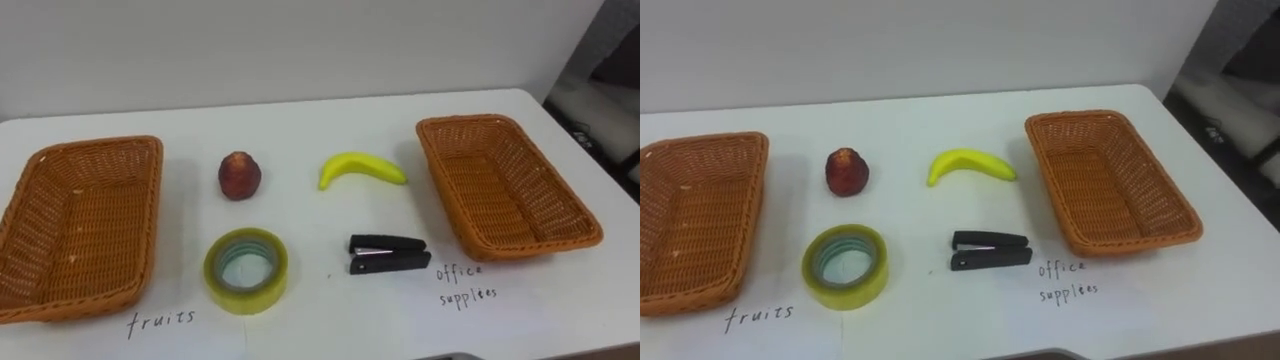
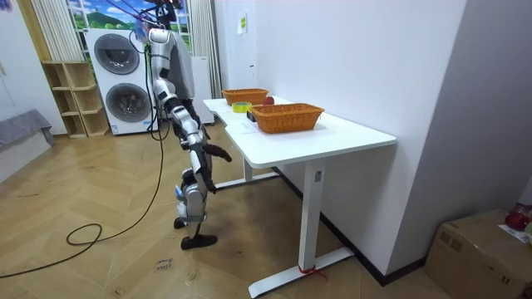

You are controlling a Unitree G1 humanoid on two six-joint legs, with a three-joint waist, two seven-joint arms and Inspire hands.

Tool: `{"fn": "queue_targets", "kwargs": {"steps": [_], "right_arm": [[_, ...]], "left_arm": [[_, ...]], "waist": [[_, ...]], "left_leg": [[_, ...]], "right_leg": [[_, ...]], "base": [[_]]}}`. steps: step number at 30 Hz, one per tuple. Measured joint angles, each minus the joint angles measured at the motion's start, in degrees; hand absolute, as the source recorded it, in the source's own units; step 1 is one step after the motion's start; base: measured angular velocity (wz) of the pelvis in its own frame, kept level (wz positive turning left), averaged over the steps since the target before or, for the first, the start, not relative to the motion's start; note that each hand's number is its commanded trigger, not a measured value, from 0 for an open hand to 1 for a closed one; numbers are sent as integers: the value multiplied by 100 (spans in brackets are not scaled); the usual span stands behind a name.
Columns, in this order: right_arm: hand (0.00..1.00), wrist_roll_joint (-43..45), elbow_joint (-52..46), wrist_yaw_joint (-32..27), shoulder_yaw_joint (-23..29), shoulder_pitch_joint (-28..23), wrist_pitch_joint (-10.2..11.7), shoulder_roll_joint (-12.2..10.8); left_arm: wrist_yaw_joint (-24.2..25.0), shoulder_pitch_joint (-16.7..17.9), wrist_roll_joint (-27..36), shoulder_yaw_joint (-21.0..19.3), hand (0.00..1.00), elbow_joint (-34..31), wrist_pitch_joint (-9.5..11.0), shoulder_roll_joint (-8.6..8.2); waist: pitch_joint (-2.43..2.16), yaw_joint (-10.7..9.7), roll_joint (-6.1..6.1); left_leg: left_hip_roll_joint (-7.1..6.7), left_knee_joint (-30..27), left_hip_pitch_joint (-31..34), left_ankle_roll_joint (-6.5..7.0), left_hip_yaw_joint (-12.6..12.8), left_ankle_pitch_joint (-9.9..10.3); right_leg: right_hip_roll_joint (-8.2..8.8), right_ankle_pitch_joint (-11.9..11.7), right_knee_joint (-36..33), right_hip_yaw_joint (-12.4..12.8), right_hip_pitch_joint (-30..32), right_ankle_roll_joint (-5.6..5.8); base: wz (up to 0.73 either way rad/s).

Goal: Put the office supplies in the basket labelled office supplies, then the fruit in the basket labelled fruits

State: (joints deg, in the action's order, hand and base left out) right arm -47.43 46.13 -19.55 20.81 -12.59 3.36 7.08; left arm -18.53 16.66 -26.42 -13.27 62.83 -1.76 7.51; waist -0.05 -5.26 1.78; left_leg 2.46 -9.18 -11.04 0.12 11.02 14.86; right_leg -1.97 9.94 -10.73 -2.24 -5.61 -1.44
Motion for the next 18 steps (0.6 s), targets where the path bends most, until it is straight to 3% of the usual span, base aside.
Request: {"fn": "queue_targets", "kwargs": {"steps": [10,18], "right_arm": [[0,-848,-887,-1120,201,47,457,1],[0,-795,-1798,-1914,210,6,685,11]], "left_arm": [[-110,-10,3,128,0,1,114,28],[-84,39,-6,309,0,-219,176,38]], "waist": [[-26,-72,36],[-25,-76,59]], "left_leg": [[0,-16,87,1,68,-1],[-3,-27,144,2,98,-3]], "right_leg": [[1,6,-1,26,90,5],[7,14,-5,31,170,5]], "base": [[-2],[-2]]}}
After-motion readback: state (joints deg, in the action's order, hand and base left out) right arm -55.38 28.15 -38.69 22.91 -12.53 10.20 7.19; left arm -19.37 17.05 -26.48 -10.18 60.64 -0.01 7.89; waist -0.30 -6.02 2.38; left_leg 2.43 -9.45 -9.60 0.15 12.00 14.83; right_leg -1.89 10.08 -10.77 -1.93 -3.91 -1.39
